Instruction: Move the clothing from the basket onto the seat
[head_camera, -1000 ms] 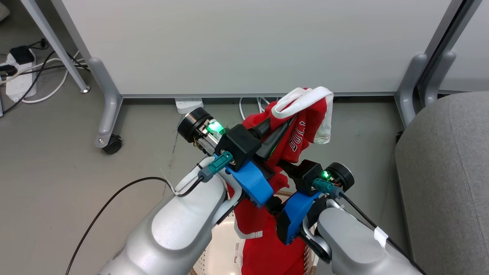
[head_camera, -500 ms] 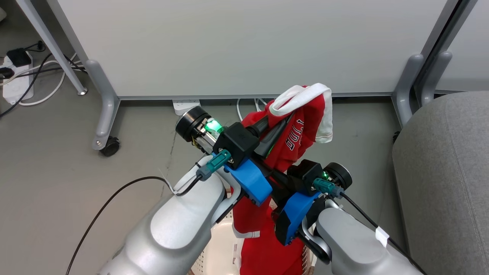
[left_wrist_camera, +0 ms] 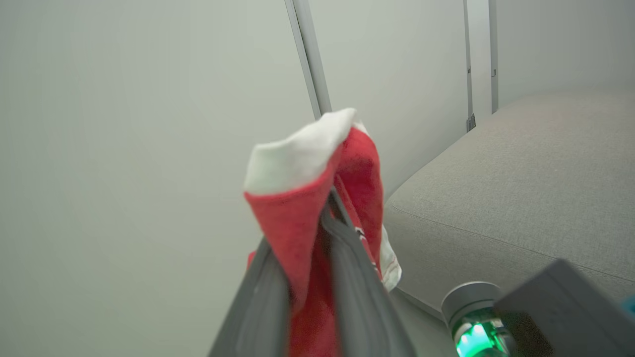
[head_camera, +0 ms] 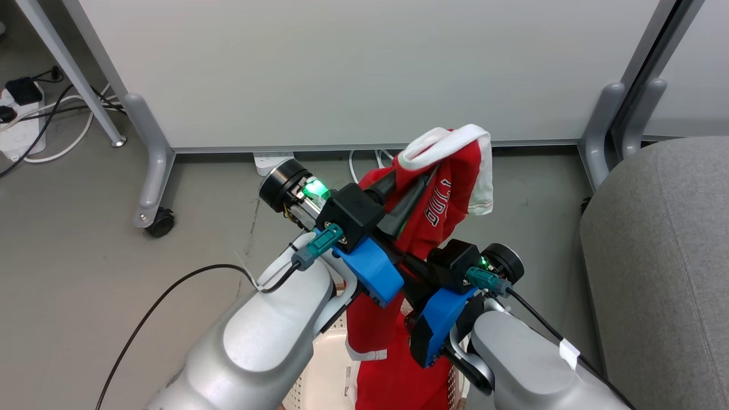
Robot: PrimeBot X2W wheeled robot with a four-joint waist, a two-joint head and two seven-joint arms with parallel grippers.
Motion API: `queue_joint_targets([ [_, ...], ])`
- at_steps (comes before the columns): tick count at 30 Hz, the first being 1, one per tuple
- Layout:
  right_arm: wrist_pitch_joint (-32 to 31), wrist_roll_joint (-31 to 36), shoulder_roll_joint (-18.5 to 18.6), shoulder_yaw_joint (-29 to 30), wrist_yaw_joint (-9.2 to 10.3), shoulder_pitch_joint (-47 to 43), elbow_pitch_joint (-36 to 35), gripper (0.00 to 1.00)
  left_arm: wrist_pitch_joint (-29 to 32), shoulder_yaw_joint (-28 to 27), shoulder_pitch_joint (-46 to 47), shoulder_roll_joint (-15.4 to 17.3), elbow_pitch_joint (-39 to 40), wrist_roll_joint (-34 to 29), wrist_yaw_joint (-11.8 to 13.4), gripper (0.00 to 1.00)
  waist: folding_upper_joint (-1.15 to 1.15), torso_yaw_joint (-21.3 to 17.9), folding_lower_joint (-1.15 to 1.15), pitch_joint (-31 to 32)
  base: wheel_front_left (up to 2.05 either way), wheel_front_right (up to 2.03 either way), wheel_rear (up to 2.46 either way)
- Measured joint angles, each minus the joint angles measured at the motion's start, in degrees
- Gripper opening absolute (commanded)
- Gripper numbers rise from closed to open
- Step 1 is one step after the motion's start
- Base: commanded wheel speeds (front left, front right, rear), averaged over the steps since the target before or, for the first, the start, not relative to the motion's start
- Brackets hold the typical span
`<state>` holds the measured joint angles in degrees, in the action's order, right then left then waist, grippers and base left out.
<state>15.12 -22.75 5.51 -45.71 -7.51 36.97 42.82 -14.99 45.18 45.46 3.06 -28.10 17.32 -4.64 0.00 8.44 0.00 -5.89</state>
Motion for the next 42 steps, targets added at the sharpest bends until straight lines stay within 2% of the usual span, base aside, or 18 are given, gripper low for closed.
queue_joint_targets([
  [12,0.00,0.03,0.67,0.11,0.00,-0.31,-0.42,0.00,-0.01,-0.55,-0.14,0.30,0.15,-0.79,0.22,1.00,0.00,-0.76,0.00,-0.39,0.00,0.00,0.00],
  [20,0.00,0.96,1.00,3.61,0.00,-1.03,-2.16,0.00,-0.02,-0.85,-0.41,1.22,0.14,-1.00,0.47,1.00,0.00,-3.42,0.00,-1.29,0.00,0.00,0.00],
  [26,0.00,3.23,1.74,8.84,0.00,-1.87,-4.68,0.00,-0.05,-0.73,-0.36,1.72,0.18,-1.25,0.47,1.00,0.00,-7.02,0.00,-2.74,0.00,0.00,0.00],
  [31,-0.01,4.69,2.20,15.37,0.00,-2.63,-6.92,0.00,-0.07,-0.16,0.03,1.81,0.14,-1.34,0.42,1.00,0.00,-10.58,0.00,-4.29,0.00,0.00,0.00],
  [33,0.00,6.11,2.66,19.35,0.00,-3.22,-8.60,0.00,-0.05,0.56,0.25,1.71,0.10,-1.43,0.25,1.00,0.00,-12.97,0.00,-5.31,0.00,0.00,0.00],
  [37,0.00,7.24,3.07,22.93,0.00,-4.26,-10.45,0.00,-0.05,1.37,0.40,1.62,-0.09,-1.55,0.10,1.00,0.00,-15.41,0.00,-6.33,0.00,0.00,0.00],
  [42,0.00,9.67,3.34,29.81,0.00,-6.76,-14.83,0.00,0.27,3.78,0.49,1.36,-0.43,-1.91,-0.42,1.00,0.00,-20.58,0.00,-8.16,0.00,0.00,0.00],
])
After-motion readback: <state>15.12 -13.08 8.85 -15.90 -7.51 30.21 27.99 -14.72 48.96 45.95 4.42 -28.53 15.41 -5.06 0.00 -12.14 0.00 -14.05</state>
